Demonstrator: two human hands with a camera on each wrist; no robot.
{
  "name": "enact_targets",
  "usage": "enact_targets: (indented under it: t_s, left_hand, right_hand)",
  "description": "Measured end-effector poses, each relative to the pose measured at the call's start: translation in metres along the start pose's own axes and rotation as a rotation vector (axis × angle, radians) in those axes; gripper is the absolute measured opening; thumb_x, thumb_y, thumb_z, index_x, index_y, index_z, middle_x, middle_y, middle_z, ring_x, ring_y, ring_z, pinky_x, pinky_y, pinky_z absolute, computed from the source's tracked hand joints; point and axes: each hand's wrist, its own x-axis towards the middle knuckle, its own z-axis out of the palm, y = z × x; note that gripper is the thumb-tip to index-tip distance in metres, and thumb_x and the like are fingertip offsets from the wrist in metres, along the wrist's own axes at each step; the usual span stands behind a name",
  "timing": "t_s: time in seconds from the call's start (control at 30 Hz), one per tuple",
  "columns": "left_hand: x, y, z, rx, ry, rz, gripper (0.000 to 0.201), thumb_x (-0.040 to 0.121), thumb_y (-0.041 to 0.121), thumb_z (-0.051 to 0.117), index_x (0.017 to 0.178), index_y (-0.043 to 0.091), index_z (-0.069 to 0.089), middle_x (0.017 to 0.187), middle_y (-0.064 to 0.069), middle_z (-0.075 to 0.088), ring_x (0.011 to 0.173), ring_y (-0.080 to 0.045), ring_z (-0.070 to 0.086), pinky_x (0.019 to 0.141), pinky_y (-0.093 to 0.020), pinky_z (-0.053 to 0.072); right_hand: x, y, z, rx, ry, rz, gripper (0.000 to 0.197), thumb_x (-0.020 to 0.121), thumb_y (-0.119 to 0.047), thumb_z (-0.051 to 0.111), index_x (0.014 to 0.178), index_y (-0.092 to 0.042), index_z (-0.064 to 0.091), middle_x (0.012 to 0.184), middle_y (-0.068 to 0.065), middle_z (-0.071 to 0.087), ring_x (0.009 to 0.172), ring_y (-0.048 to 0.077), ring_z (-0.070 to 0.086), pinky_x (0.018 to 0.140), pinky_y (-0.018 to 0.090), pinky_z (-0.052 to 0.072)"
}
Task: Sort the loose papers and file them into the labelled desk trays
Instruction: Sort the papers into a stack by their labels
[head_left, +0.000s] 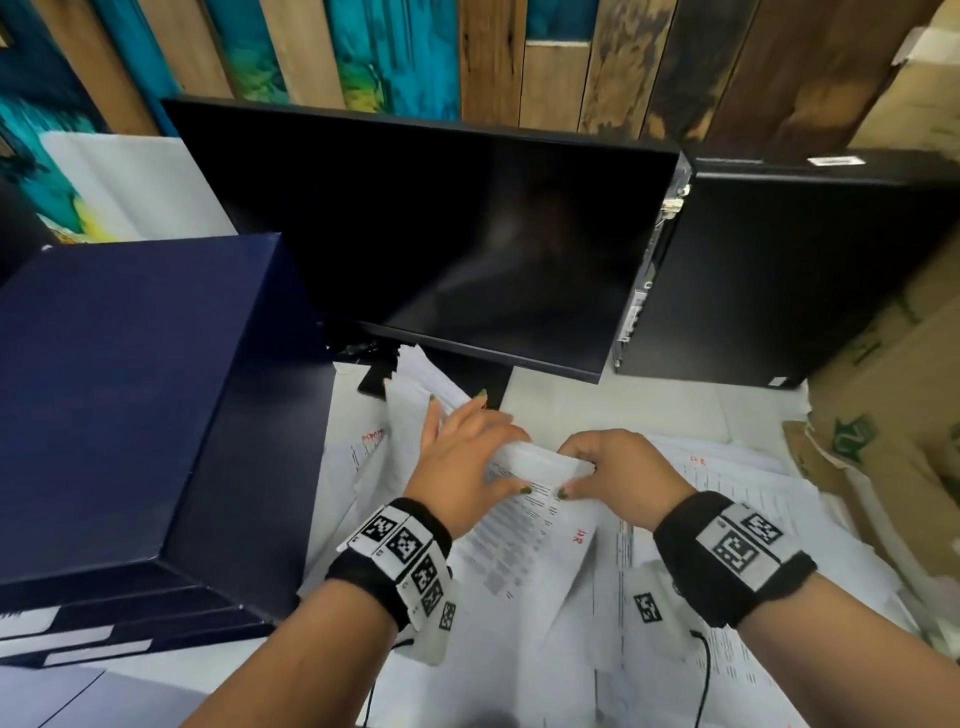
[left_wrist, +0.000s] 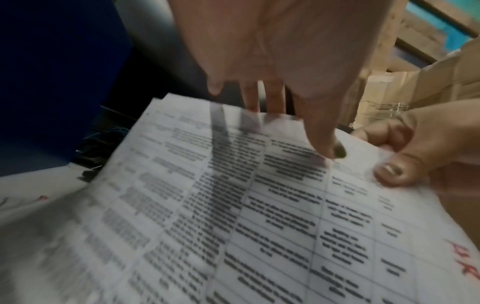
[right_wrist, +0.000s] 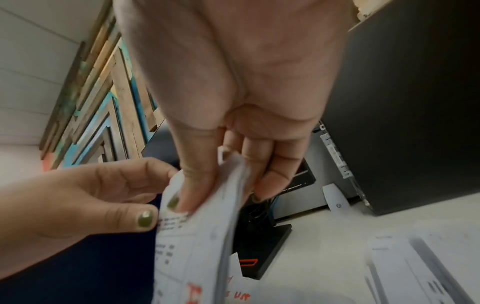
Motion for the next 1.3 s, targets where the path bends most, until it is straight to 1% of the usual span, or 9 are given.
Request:
enact_targets:
  t_s: [0.1, 0.27, 0.37, 0.47, 0.6, 0.7, 0.9, 1.13, 1.3]
  left_hand:
    - [0.004, -0.003, -0.004, 0.013, 0.055, -0.070, 0.010, 0.089, 0.041, 0.055, 0.095, 0.035, 0.060, 0.101, 0.016, 0.060, 0.115, -0.007, 0.044, 0.112, -0.026, 0.000]
    - [0.006, -0.011, -0.016, -0.312, 0.005, -0.338, 0.012, 0.091, 0.032, 0.056, 0.080, 0.033, 0.050, 0.086, 0.005, 0.064, 0.091, -0.018, 0.054, 0.071, -0.022, 0.042]
    - [0.009, -0.013, -0.023, -0.478, 0.076, -0.407, 0.018, 0.087, 0.021, 0.064, 0.080, 0.033, 0.052, 0.090, 0.007, 0.067, 0.083, -0.013, 0.059, 0.063, -0.018, 0.039]
    - [0.009, -0.019, -0.024, -0.564, 0.122, -0.483, 0.032, 0.080, 0.013, 0.072, 0.097, 0.034, 0.054, 0.088, 0.003, 0.067, 0.084, -0.009, 0.060, 0.064, -0.016, 0.040]
    - [0.007, -0.028, -0.020, -0.697, 0.187, -0.558, 0.036, 0.071, 0.007, 0.079, 0.098, 0.025, 0.064, 0.079, -0.007, 0.062, 0.071, -0.012, 0.061, 0.072, -0.027, 0.048]
    - [0.007, -0.028, -0.020, -0.790, 0.249, -0.614, 0.013, 0.078, 0.010, 0.074, 0.089, 0.015, 0.069, 0.065, 0.003, 0.054, 0.048, 0.000, 0.047, 0.058, -0.020, 0.038]
    - [0.006, -0.030, -0.026, -0.809, 0.416, -0.749, 0.004, 0.085, 0.017, 0.066, 0.087, 0.017, 0.069, 0.066, 0.007, 0.055, 0.049, -0.008, 0.042, 0.040, -0.015, 0.035]
    - [0.007, -0.037, -0.027, -0.691, 0.495, -0.722, 0.005, 0.090, 0.017, 0.060, 0.089, 0.020, 0.064, 0.072, 0.011, 0.055, 0.055, -0.006, 0.047, 0.048, -0.017, 0.035]
    - [0.007, -0.053, -0.022, -0.539, 0.467, -0.744, 0.031, 0.092, -0.003, 0.040, 0.101, 0.020, 0.059, 0.086, 0.007, 0.056, 0.068, -0.007, 0.051, 0.051, -0.016, 0.036]
  right_hand:
    - [-0.001, 0.001, -0.001, 0.142, 0.124, 0.028, 0.033, 0.070, -0.018, 0.081, 0.095, -0.033, 0.066, 0.076, -0.003, 0.061, 0.065, 0.007, 0.055, 0.057, 0.008, 0.041]
    - [-0.004, 0.017, 0.002, 0.433, 0.114, 0.123, 0.050, 0.071, -0.016, 0.080, 0.113, -0.031, 0.057, 0.094, 0.001, 0.067, 0.086, 0.016, 0.066, 0.071, 0.016, 0.048]
    - [-0.005, 0.028, 0.011, 0.427, 0.055, 0.167, 0.035, 0.076, -0.015, 0.076, 0.105, -0.027, 0.062, 0.092, -0.002, 0.071, 0.085, 0.010, 0.066, 0.065, 0.010, 0.047]
    - [-0.006, 0.031, 0.023, 0.430, 0.081, 0.189, 0.016, 0.078, -0.011, 0.074, 0.087, -0.022, 0.066, 0.081, -0.001, 0.072, 0.072, 0.010, 0.065, 0.073, 0.023, 0.053]
    - [-0.008, 0.027, 0.036, 0.367, 0.142, 0.173, 0.012, 0.079, -0.011, 0.072, 0.076, -0.020, 0.065, 0.078, -0.006, 0.068, 0.073, 0.009, 0.062, 0.067, 0.017, 0.045]
    - [-0.010, 0.025, 0.043, 0.393, 0.180, 0.164, 0.019, 0.080, -0.011, 0.072, 0.082, -0.027, 0.062, 0.088, -0.008, 0.065, 0.083, 0.011, 0.062, 0.069, 0.017, 0.045]
    - [-0.013, 0.032, 0.059, 0.254, 0.007, 0.221, 0.066, 0.073, -0.014, 0.077, 0.126, -0.033, 0.043, 0.110, -0.010, 0.061, 0.097, 0.012, 0.059, 0.080, 0.023, 0.049]
    - [-0.015, 0.048, 0.062, 0.502, -0.027, 0.398, 0.088, 0.068, 0.004, 0.076, 0.138, -0.024, 0.031, 0.100, 0.015, 0.068, 0.092, 0.026, 0.065, 0.069, 0.032, 0.056]
    - [-0.016, 0.044, 0.059, 0.476, 0.136, 0.336, 0.050, 0.073, 0.005, 0.071, 0.119, -0.014, 0.061, 0.092, 0.015, 0.071, 0.082, 0.021, 0.067, 0.085, 0.036, 0.054]
